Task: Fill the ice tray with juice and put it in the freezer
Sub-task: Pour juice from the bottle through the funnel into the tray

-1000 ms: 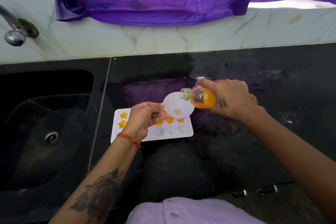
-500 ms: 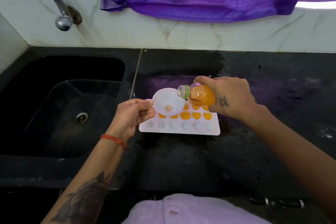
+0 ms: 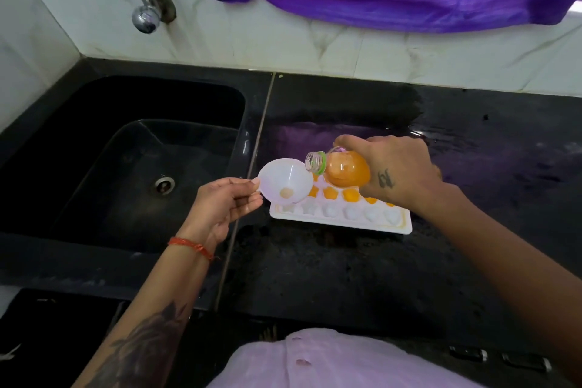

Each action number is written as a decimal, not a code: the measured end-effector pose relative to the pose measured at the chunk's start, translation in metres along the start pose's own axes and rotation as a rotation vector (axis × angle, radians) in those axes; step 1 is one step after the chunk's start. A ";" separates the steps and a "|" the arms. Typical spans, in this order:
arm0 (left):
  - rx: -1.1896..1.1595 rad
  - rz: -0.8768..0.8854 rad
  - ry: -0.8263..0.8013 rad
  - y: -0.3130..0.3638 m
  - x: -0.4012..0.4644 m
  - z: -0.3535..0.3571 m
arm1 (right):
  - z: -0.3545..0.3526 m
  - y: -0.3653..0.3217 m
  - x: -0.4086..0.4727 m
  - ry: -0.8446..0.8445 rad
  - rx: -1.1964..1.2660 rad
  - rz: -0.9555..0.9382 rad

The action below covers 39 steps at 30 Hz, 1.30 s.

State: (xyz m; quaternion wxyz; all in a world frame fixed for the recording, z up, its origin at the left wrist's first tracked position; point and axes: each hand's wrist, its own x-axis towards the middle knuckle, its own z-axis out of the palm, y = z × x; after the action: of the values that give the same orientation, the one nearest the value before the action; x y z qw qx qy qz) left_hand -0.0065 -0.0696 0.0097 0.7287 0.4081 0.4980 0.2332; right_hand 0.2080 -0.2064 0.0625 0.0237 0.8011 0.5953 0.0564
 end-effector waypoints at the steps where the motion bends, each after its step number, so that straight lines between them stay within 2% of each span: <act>1: -0.002 -0.005 -0.001 -0.002 0.001 0.000 | 0.001 -0.001 0.001 0.004 -0.016 -0.005; 16: 0.015 -0.028 -0.015 -0.006 0.007 -0.001 | 0.019 -0.007 0.013 0.051 -0.158 -0.065; 39: 0.017 -0.033 0.010 -0.005 0.003 0.002 | 0.015 -0.006 0.018 0.051 -0.154 -0.068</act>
State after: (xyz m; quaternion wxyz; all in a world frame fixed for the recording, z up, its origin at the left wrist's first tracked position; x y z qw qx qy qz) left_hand -0.0036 -0.0712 0.0050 0.7264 0.4046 0.5106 0.2189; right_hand 0.2088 -0.1870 0.0480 0.0721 0.7747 0.6163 0.1215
